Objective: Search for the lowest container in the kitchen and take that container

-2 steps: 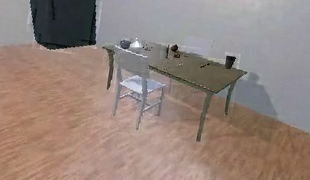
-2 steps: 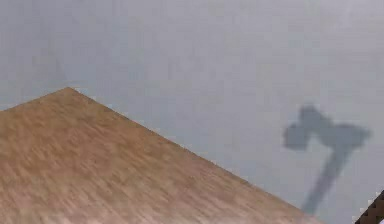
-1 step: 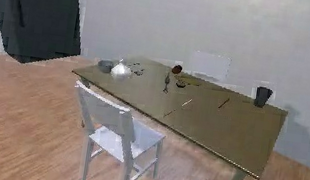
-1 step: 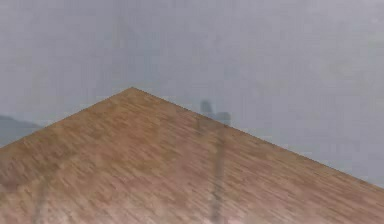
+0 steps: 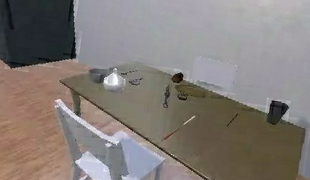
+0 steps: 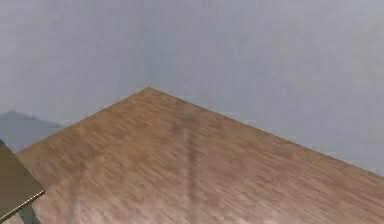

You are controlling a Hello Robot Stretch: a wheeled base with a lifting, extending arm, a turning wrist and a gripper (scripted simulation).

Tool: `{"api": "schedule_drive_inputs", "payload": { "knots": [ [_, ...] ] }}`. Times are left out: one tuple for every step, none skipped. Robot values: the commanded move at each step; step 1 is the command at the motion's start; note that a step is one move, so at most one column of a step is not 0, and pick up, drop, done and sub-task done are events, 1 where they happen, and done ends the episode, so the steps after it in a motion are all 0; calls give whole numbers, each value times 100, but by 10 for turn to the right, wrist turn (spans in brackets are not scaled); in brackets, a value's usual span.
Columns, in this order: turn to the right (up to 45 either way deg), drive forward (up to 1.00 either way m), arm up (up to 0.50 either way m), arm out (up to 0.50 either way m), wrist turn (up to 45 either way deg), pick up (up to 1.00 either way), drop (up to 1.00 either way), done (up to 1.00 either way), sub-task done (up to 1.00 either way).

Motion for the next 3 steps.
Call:
{"api": "schedule_drive_inputs", "payload": {
  "knots": [
    [-450, 0, 0, 0, 0, 0, 0, 0, 0],
    [-390, 0, 0, 0, 0, 0, 0, 0, 0],
    [0, 20, 0, 0, 0, 0, 0, 0, 0]
  ]
}}
